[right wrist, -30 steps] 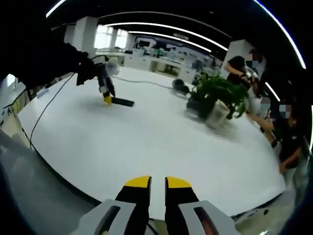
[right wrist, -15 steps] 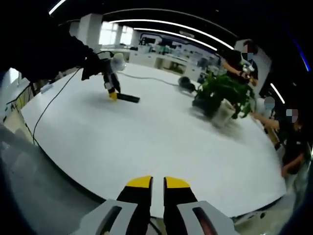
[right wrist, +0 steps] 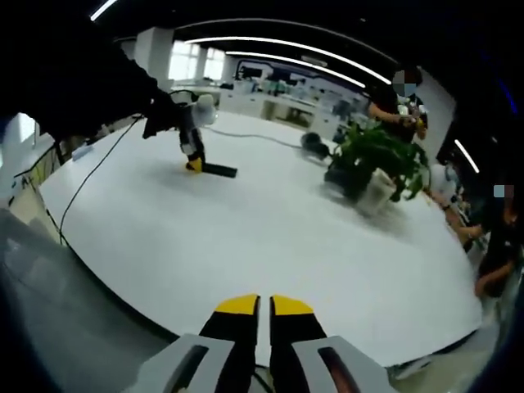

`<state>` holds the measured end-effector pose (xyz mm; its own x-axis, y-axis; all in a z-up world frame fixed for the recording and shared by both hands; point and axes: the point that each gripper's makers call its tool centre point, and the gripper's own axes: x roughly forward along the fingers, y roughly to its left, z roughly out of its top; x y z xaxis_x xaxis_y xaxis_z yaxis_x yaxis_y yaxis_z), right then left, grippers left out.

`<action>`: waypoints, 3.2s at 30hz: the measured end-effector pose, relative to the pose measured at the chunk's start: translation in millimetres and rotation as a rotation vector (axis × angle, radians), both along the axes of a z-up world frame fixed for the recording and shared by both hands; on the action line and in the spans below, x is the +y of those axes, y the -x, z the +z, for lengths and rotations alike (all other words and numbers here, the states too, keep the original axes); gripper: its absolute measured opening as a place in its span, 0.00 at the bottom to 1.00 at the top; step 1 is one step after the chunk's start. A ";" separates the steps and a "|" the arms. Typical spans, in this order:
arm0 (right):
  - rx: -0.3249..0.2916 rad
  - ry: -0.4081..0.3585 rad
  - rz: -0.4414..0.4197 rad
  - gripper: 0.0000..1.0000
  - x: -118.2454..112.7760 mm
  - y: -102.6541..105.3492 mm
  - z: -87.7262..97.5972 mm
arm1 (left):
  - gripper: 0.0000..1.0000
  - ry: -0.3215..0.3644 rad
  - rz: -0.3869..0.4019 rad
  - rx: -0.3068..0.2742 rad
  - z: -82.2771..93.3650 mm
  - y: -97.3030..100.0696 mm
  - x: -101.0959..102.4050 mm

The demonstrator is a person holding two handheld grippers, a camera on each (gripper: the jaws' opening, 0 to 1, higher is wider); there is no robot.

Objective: Press the specified remote control buttons in sequence, fully releasing each button before pressing the next.

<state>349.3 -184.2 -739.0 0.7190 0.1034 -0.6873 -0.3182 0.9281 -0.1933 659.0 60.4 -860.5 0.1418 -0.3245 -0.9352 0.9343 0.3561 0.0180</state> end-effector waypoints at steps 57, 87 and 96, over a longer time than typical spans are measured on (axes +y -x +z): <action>-0.092 -0.114 0.057 0.00 18.2 -0.1 21.6 | 0.23 -0.054 0.151 0.006 -6.4 124.9 -19.8; -0.091 -0.216 0.064 0.00 25.0 0.8 26.8 | 0.24 -0.054 0.141 0.016 -5.5 201.6 -34.4; -0.108 -0.227 0.064 0.00 27.0 1.7 30.2 | 0.24 -0.036 0.135 0.007 -5.0 215.9 -37.0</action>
<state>347.6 -157.3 -708.8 0.7741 0.2939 -0.5607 -0.3663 0.9303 -0.0180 443.2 23.4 -865.5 0.1755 -0.2687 -0.9471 0.8779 0.4780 0.0271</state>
